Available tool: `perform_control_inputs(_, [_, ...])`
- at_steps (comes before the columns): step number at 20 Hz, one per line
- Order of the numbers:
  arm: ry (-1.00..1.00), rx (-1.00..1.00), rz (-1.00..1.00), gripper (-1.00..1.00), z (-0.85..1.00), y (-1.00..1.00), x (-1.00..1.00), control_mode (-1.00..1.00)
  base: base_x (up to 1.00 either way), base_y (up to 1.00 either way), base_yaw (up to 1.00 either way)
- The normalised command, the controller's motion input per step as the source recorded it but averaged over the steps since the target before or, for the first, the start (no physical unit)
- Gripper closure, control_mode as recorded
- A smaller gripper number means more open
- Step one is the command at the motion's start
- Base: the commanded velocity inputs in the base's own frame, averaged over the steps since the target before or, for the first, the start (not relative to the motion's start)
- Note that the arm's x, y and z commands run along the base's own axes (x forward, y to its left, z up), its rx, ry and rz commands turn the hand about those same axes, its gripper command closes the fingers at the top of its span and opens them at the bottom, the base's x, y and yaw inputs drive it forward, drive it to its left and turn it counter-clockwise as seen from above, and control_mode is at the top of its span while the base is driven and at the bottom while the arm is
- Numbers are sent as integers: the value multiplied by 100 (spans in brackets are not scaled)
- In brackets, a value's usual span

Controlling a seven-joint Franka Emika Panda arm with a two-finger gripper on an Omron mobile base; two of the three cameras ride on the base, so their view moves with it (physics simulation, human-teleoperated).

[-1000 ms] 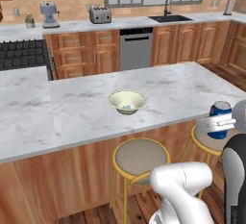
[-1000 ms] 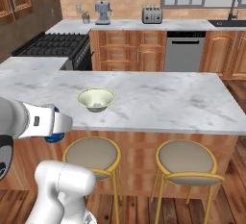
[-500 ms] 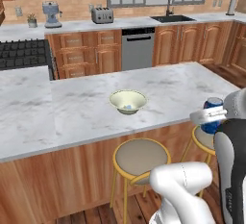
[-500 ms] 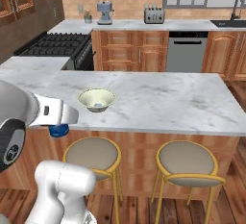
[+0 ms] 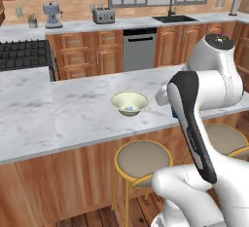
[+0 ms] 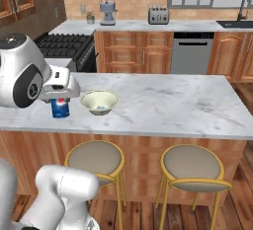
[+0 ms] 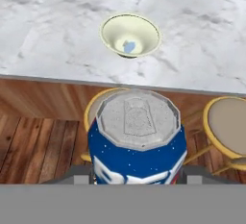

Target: Open the fridge, grab two sodas, and place both sodas inside the bowl with ice on the dining counter.

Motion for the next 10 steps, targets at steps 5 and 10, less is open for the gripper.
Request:
perform_control_inputs(5, [22,-3,19,100,-35,28,95,-100,0,0,0])
perform_control_inputs(10, [10,0,19,100,-43,13,86,-100,0,0,0])
